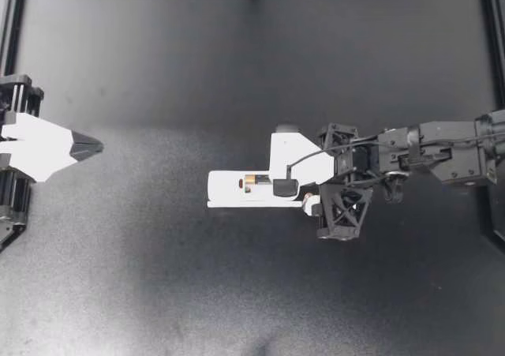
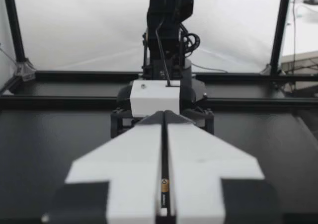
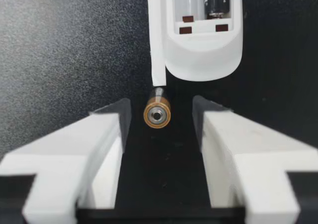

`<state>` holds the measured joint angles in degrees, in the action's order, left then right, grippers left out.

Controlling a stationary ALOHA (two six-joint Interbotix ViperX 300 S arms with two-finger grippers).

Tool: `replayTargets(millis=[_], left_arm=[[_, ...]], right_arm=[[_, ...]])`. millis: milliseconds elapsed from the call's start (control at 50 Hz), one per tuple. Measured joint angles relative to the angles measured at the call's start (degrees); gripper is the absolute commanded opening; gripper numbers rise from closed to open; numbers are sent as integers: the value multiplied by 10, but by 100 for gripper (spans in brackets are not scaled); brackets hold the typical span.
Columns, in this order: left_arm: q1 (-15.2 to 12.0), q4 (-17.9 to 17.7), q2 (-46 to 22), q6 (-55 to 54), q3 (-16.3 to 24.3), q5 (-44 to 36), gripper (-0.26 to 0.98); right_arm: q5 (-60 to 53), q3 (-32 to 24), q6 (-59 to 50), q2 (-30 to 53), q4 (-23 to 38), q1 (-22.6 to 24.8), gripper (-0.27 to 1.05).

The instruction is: Place the battery into the slot of the remote controller.

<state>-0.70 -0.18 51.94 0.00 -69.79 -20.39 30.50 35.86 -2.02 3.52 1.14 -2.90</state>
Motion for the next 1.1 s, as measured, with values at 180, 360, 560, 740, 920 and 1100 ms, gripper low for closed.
replayTargets(millis=[180, 360, 560, 740, 920, 1100], left_arm=[[0, 0, 0, 0, -1, 0, -17], [0, 0, 0, 0, 0, 0, -17], [0, 0, 0, -1, -2, 0, -17], [0, 0, 0, -1, -2, 0, -17], [1, 0, 0, 0, -2, 0, -17], [0, 0, 0, 0, -4, 0, -17]], right_arm=[[0, -1, 0, 5, 1, 0, 48], [-1, 0, 0, 8, 1, -1, 43], [-2, -1, 0, 14, 1, 0, 36], [-2, -1, 0, 18, 1, 0, 32], [-2, 0, 0, 18, 0, -1, 20], [0, -1, 0, 18, 1, 0, 6]])
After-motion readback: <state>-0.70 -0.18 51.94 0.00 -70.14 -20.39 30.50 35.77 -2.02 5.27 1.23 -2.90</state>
